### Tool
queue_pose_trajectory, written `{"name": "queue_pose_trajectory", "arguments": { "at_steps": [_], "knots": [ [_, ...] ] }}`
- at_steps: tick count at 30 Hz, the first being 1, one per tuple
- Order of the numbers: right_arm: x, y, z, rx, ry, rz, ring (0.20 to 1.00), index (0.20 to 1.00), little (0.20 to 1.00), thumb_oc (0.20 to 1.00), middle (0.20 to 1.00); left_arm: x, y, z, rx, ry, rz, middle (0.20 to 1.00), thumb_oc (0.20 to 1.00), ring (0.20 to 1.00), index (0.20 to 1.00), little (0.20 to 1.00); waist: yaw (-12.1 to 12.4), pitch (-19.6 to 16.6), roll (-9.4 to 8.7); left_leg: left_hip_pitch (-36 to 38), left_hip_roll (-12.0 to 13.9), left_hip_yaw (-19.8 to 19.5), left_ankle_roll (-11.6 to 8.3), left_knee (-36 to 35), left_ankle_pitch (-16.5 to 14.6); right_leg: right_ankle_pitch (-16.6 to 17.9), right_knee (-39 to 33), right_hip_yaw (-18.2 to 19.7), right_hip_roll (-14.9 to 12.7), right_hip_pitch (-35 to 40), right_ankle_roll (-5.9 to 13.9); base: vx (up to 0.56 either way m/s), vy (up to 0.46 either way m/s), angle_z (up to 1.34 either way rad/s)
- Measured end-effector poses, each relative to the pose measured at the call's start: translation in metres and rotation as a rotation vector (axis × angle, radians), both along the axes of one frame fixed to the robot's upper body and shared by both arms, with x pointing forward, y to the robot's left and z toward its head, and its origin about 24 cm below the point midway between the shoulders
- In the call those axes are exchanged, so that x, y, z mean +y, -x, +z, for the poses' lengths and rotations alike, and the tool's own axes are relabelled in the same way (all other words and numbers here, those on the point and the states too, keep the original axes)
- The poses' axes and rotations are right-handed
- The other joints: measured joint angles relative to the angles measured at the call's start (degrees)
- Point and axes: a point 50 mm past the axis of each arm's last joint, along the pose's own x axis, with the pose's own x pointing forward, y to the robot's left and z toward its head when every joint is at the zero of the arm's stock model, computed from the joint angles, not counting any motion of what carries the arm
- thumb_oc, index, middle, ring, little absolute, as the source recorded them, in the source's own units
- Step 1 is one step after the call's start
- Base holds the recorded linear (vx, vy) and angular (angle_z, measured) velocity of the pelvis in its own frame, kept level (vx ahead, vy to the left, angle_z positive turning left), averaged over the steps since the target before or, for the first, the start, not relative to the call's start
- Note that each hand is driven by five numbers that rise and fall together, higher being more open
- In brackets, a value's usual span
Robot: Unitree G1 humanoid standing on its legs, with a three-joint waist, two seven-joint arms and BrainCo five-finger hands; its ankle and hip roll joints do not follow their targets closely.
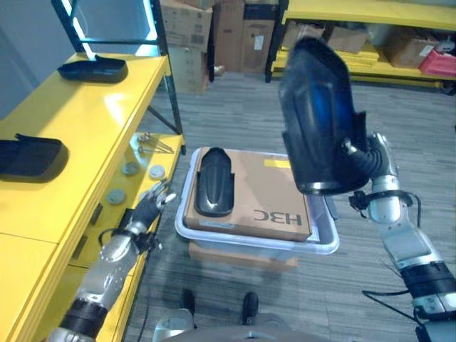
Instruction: Move parts from the plastic box to the shelf.
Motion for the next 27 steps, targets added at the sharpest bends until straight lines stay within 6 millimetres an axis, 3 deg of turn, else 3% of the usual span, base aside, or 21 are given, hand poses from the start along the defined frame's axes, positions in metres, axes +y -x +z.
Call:
{"name": "queue_pose_trajectory", "arguments": {
  "at_steps": [4, 7, 10, 16, 27],
  "knots": [
    [0.021, 0.006, 0.016, -0.115, 0.006, 0.134, 0.200, 0.200, 0.200, 0.200, 0.200, -0.017, -0.011, 0.038, -0.166, 0.039, -0.102, 1.000, 1.000, 1.000, 1.000, 1.000, 0.4, -0.3, 0.09, 0.0, 0.0, 0.0, 0.02, 0.0, 0.0, 0.0, 0.0, 0.0, 0.0, 0.0, 0.06, 0.00, 0.000, 0.00],
    [0.033, 0.003, 0.018, -0.141, 0.016, 0.179, 0.200, 0.200, 0.200, 0.200, 0.200, -0.021, -0.015, 0.045, -0.194, 0.032, -0.117, 1.000, 1.000, 1.000, 1.000, 1.000, -0.1, -0.6, -0.09, 0.1, -0.1, 0.1, 0.06, 0.2, 0.0, 0.1, 0.0, 0.1, 0.0, 0.0, 0.08, 0.00, 0.000, 0.00],
    [0.056, -0.002, 0.021, -0.163, 0.062, 0.260, 0.200, 0.200, 0.200, 0.200, 0.200, -0.040, -0.021, 0.055, -0.233, 0.013, -0.188, 1.000, 1.000, 1.000, 1.000, 1.000, -0.4, -0.8, -0.09, 0.2, -0.1, 0.3, 0.13, 0.0, 0.0, 0.4, 0.0, 0.2, 0.0, 0.0, 0.53, 0.00, 0.007, -0.02],
    [0.084, -0.005, 0.025, -0.201, 0.042, 0.350, 0.200, 0.200, 0.200, 0.200, 0.200, -0.055, -0.024, 0.057, -0.233, 0.040, -0.189, 1.000, 1.000, 1.000, 1.000, 1.000, -0.8, -1.4, -0.30, 0.4, -0.1, 1.3, 0.33, 0.3, -0.1, 0.3, 0.0, 0.5, 0.0, -0.1, 0.59, 0.01, 0.016, -0.05],
    [0.097, -0.007, 0.016, -0.160, 0.040, 0.380, 0.200, 0.200, 0.200, 0.200, 0.200, -0.058, -0.025, 0.061, -0.251, 0.056, -0.186, 1.000, 1.000, 1.000, 1.000, 1.000, -0.7, -1.7, -0.71, 0.5, -0.2, 1.4, 0.29, 0.3, -0.1, 0.3, 0.0, 0.5, -0.1, 0.0, 0.69, 0.00, 0.000, 0.00]
  ]
}}
